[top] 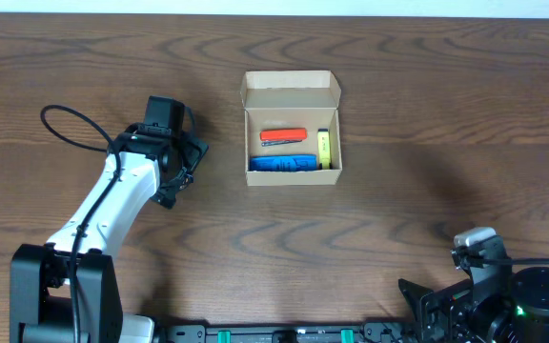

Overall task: Pack container
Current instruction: 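Move the left gripper back over the correction tape roller, then lower the left gripper and grasp the yellow correction tape roller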

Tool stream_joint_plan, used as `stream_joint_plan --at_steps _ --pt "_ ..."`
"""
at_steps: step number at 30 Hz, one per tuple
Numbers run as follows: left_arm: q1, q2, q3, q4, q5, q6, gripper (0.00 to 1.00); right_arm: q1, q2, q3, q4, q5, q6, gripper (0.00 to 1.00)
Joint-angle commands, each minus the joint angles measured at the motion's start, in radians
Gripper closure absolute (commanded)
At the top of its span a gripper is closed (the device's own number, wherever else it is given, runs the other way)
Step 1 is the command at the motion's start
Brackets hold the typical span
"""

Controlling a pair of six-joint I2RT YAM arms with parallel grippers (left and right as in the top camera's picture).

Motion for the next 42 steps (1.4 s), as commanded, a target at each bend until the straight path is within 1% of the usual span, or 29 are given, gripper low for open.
stream_joint_plan --at_steps 1,5,9,16,17,18,23,33,37,40,42 --pt "0.005 0.013 -0.004 -0.026 -0.060 -0.043 0.00 -0.003 -0.001 0.002 -0.002 -0.007 -0.009 0.01" --pt "0.005 0.018 -0.005 -0.076 -0.145 -0.142 0.02 -0.003 -0.001 0.002 -0.002 -0.007 -0.009 0.01" --pt "0.005 0.040 -0.005 -0.075 -0.167 -0.146 0.01 -0.003 -0.001 0.002 -0.002 -0.007 -0.008 0.01" --pt "0.005 0.115 -0.005 -0.054 -0.166 -0.164 0.00 -0.003 -0.001 0.002 -0.002 -0.007 -0.009 0.01" --pt "0.005 0.124 -0.005 -0.047 -0.164 -0.164 0.05 -0.003 -0.001 0.002 -0.002 -0.007 -0.009 0.01" --pt "0.005 0.129 -0.005 -0.041 -0.164 -0.164 0.07 -0.003 -0.001 0.002 -0.002 -0.007 -0.009 0.01" --pt "0.007 0.154 -0.005 -0.010 -0.165 -0.164 0.08 -0.003 -0.001 0.002 -0.002 -0.007 -0.008 0.01" --pt "0.010 0.212 -0.005 0.003 -0.148 -0.167 0.17 -0.003 -0.001 0.002 -0.002 -0.007 -0.008 0.01" --pt "0.011 0.213 -0.005 0.011 -0.156 -0.167 0.18 -0.003 -0.001 0.002 -0.002 -0.007 -0.009 0.01" --pt "0.016 0.213 -0.005 0.014 -0.166 -0.167 0.26 -0.003 -0.001 0.002 -0.002 -0.007 -0.008 0.01" --pt "0.021 0.213 -0.005 0.014 -0.175 -0.167 0.34 -0.003 -0.001 0.002 -0.002 -0.007 -0.008 0.01"
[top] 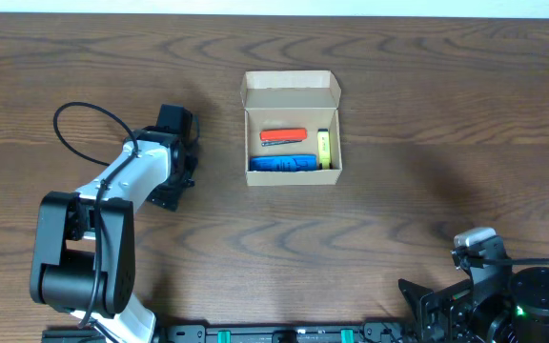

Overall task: Pack container
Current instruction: 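Lower the left gripper and grasp the yellow correction tape roller, then carry the tape roller with the left gripper and lower it into the box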

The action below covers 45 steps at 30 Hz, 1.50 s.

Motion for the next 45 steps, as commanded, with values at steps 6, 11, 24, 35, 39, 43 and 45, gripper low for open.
stream_joint_plan --at_steps 6,11,24,35,39,43,45 --pt "0.017 0.014 -0.005 -0.004 -0.043 -0.001 0.51 -0.003 -0.001 0.002 -0.002 -0.007 -0.008 0.01" --pt "0.017 0.014 -0.004 -0.021 -0.042 0.002 0.66 -0.003 -0.001 0.002 -0.002 -0.007 -0.008 0.01" --pt "0.016 -0.120 0.016 -0.166 0.092 0.041 0.94 -0.003 -0.001 0.002 -0.002 -0.007 -0.009 0.01" --pt "-0.112 -0.398 0.136 -0.161 0.089 0.499 0.94 -0.003 -0.001 0.002 -0.002 -0.007 -0.008 0.01" --pt "-0.209 -0.389 0.219 -0.154 0.089 0.573 0.94 -0.003 -0.001 0.002 -0.002 -0.007 -0.008 0.01" --pt "-0.296 -0.328 0.320 -0.158 0.090 0.653 0.95 -0.003 -0.001 0.002 -0.002 -0.007 -0.008 0.01" --pt "-0.332 -0.283 0.374 -0.170 0.090 0.702 0.95 -0.003 -0.001 0.002 -0.002 -0.007 -0.008 0.01"
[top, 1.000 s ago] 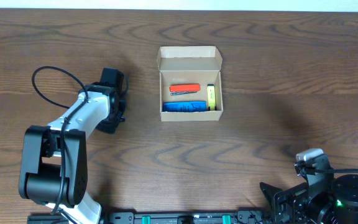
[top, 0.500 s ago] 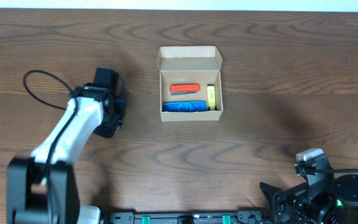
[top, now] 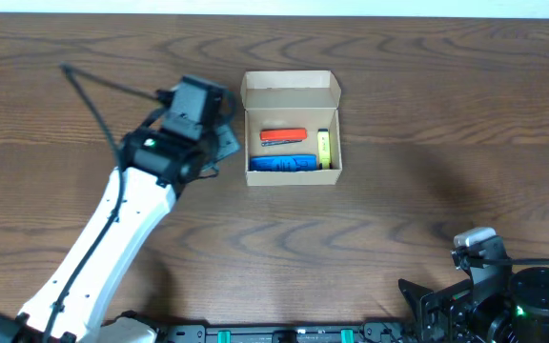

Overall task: Pack container
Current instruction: 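Carry the tape roller with the left gripper and lower it into the box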

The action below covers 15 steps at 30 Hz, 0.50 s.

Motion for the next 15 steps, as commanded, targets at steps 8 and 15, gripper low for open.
stream_joint_plan --at_steps 8,15 --pt "-0.157 0.236 0.246 -0.011 -0.007 0.692 0.96 -0.003 -0.001 0.002 -0.001 -0.007 -0.009 0.01" --pt "-0.192 0.305 0.245 0.004 -0.003 1.409 0.94 -0.003 -0.001 0.002 -0.001 -0.007 -0.008 0.01"
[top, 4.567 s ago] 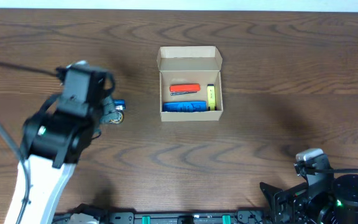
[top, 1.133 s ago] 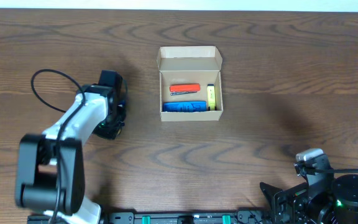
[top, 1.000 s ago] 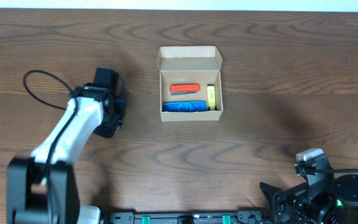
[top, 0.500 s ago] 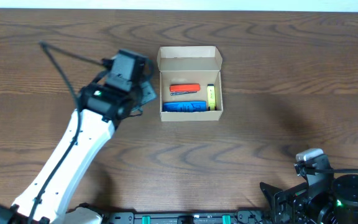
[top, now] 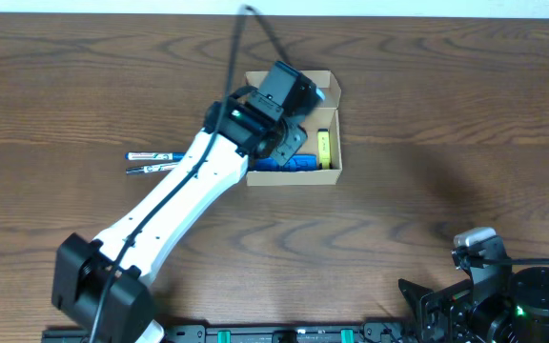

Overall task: Pack container
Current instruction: 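Carry the tape roller with the left gripper and lower it into the box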

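A small open cardboard box (top: 327, 175) sits at the table's middle. Inside it a yellow item (top: 324, 145) lies along the right wall and a blue item (top: 303, 164) along the front. My left gripper (top: 295, 145) hangs over the box's left half and covers what lies beneath it; whether its fingers are open or shut does not show. Two pens (top: 155, 155) lie side by side on the table left of the box, beside the white left arm (top: 179, 195). My right gripper (top: 427, 300) is folded at the near right edge, far from the box.
The box's lid flap (top: 326, 82) stands up at its far side. The right arm's base (top: 518, 295) fills the near right corner. Wood table (top: 427, 114) stretches to the right of the box.
My left gripper has moved right, from just left of the box to over its inside. The red item is now covered by it. Two pens now show on the table at left.
My left gripper was low on the table well left of the box, and still there at the second moment with the arm bent differently. Then it was at the box's left wall, and now over the box. The right arm stayed folded throughout.
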Tool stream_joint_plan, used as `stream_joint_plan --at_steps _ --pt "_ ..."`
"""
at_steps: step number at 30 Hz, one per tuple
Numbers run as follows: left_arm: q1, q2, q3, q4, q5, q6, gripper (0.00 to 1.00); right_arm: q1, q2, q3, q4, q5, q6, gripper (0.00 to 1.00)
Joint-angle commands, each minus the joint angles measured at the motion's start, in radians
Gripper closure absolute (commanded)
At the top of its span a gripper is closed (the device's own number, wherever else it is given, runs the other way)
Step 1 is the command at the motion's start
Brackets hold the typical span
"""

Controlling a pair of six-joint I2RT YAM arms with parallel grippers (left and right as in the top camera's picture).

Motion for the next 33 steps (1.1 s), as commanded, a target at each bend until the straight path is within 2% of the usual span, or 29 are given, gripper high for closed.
stream_joint_plan --at_steps 1,4,10,15,18,26,27,30,31,32,33 --pt "-0.002 0.040 0.022 0.003 -0.004 0.487 0.94 -0.003 -0.001 0.002 -0.001 -0.007 -0.009 0.01" --pt "0.006 0.078 0.022 0.004 -0.012 0.626 0.94 -0.003 -0.001 0.002 -0.001 -0.007 -0.009 0.01" --pt "0.023 0.155 0.022 0.003 -0.020 0.769 0.94 -0.003 -0.001 0.002 -0.001 -0.007 -0.009 0.01" --pt "0.034 0.220 0.022 0.016 -0.122 0.883 0.94 -0.003 -0.001 0.002 -0.001 -0.007 -0.009 0.01" --pt "0.039 0.254 0.022 0.014 -0.167 0.901 0.95 -0.003 -0.001 0.002 -0.001 -0.007 -0.009 0.01" --pt "0.046 0.280 0.022 -0.001 -0.159 0.900 0.93 -0.003 -0.001 0.002 -0.001 -0.007 -0.009 0.01" --pt "0.046 0.280 0.022 -0.005 -0.158 0.900 0.91 -0.003 -0.001 0.002 -0.001 -0.007 -0.009 0.01" --pt "0.046 0.280 0.022 -0.018 -0.158 0.891 0.73 -0.003 -0.001 0.002 -0.001 -0.007 -0.009 0.01" --pt "0.046 0.280 0.022 -0.020 -0.158 0.884 0.61 -0.003 -0.001 0.002 -0.001 -0.007 -0.009 0.01" --pt "0.046 0.280 0.022 -0.020 -0.158 0.872 0.42 -0.003 -0.001 0.002 -0.001 -0.007 -0.009 0.01" --pt "0.046 0.280 0.022 -0.021 -0.158 0.868 0.40 -0.003 -0.001 0.002 -0.001 -0.007 -0.009 0.01"
